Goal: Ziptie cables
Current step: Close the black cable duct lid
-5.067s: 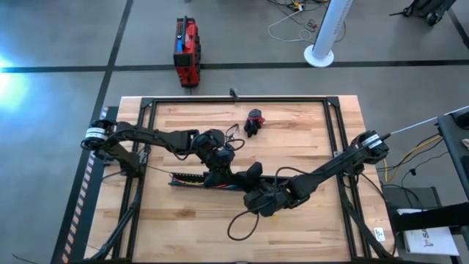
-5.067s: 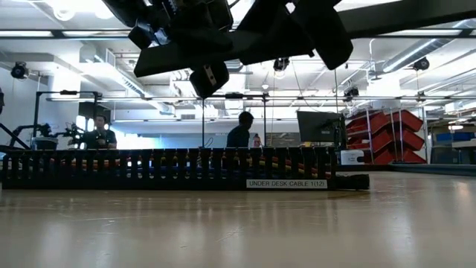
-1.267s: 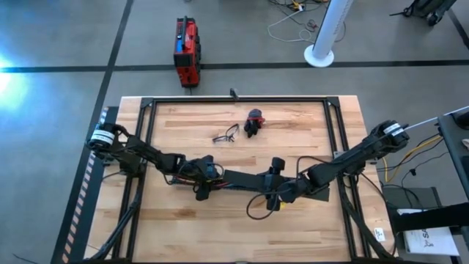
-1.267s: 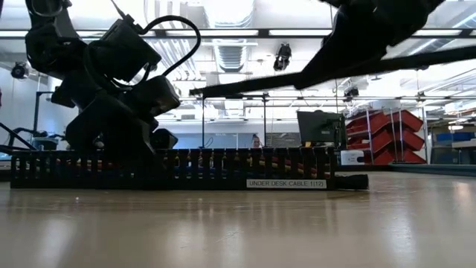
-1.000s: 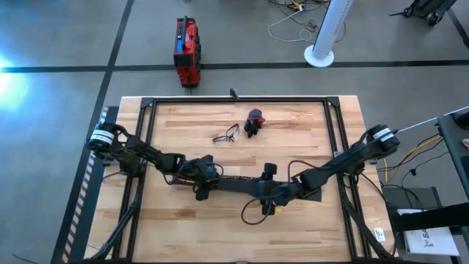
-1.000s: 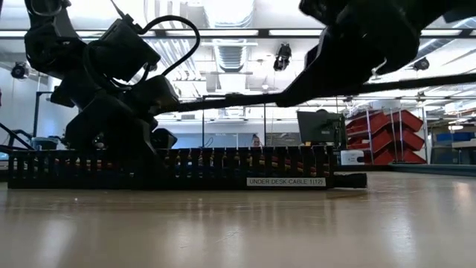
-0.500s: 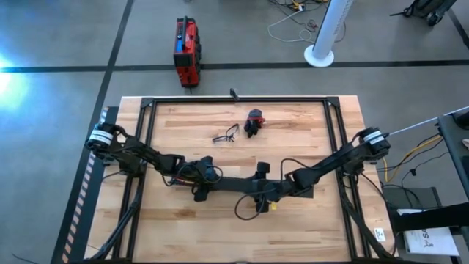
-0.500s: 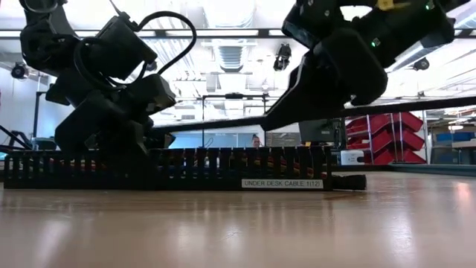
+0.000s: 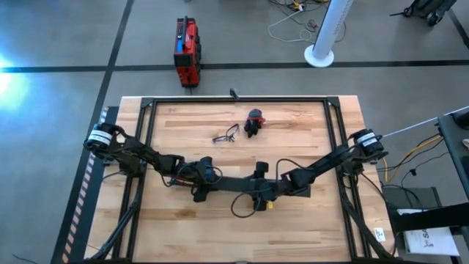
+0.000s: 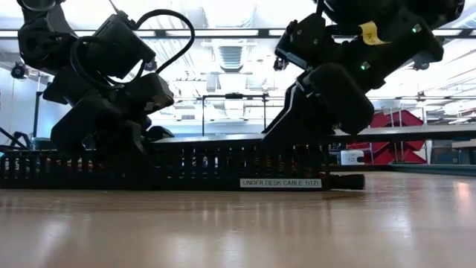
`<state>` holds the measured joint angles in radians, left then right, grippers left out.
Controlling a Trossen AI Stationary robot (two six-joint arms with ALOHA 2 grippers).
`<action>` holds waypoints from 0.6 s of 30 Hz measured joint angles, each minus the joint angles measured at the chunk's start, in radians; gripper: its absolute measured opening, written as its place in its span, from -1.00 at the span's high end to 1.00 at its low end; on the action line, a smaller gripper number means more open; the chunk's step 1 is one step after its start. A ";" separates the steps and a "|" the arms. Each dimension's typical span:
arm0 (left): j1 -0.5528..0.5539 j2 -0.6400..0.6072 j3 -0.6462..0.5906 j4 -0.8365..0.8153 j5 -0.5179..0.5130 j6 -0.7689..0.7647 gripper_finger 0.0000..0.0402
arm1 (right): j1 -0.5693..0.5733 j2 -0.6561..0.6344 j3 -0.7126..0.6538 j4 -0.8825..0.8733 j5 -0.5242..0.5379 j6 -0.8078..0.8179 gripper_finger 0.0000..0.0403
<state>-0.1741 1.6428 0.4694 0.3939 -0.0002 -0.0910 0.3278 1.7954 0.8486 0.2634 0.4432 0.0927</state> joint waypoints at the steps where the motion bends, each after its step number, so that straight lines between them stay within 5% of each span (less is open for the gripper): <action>1: 0.000 0.000 0.000 0.000 0.000 0.000 -0.11 | -0.003 0.000 0.000 0.001 -0.001 0.000 -0.09; 18: -0.002 0.000 0.000 -0.006 0.000 0.019 -0.14 | -0.007 0.000 -0.002 0.009 -0.028 -0.007 -0.09</action>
<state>-0.1764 1.6432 0.4690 0.3878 -0.0005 -0.0715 0.3213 1.7954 0.8463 0.2723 0.4152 0.0862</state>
